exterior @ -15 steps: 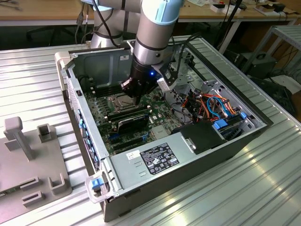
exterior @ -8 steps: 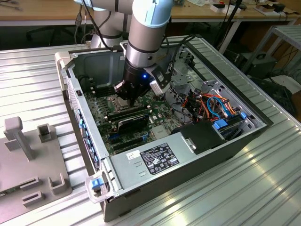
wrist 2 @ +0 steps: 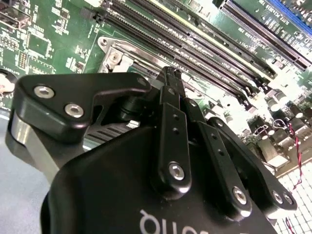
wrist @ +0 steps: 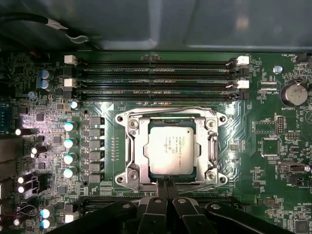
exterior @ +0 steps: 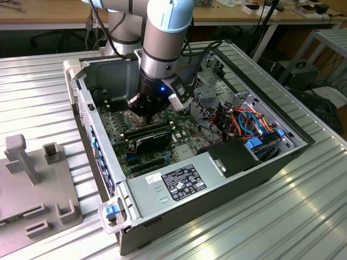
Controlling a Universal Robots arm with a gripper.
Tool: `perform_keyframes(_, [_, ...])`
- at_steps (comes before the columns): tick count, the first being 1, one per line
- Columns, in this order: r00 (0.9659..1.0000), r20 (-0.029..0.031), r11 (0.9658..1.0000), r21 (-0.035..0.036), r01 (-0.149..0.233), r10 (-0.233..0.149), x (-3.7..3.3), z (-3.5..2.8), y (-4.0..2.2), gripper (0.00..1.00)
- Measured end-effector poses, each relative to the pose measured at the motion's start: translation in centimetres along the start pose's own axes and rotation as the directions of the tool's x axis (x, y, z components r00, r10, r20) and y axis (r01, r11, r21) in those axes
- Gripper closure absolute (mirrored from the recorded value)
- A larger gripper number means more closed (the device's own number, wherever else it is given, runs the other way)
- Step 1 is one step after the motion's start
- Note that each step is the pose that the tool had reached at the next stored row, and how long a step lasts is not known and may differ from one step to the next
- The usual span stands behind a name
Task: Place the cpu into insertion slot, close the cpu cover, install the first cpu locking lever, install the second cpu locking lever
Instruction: 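Install the second cpu locking lever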
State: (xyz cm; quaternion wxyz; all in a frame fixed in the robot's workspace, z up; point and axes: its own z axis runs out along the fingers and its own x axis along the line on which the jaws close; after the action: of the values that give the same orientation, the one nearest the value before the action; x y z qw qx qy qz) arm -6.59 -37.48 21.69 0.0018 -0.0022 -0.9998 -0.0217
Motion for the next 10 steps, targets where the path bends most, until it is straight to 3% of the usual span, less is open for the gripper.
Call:
perform_keyframes(3, [1.0000,-0.0001,1.0000,0.0002,0.000,0.000,0.00,-0.10,-0.04,0.89])
perform_keyframes(6, [1.0000,-0.0001,1.0000,0.0014,0.000,0.000,0.00,-0.83,-0.01,0.89])
perform_keyframes(10, [1.0000,-0.0008,1.0000,0.0024,0.000,0.000,-0.22,-1.05,0.00,0.89])
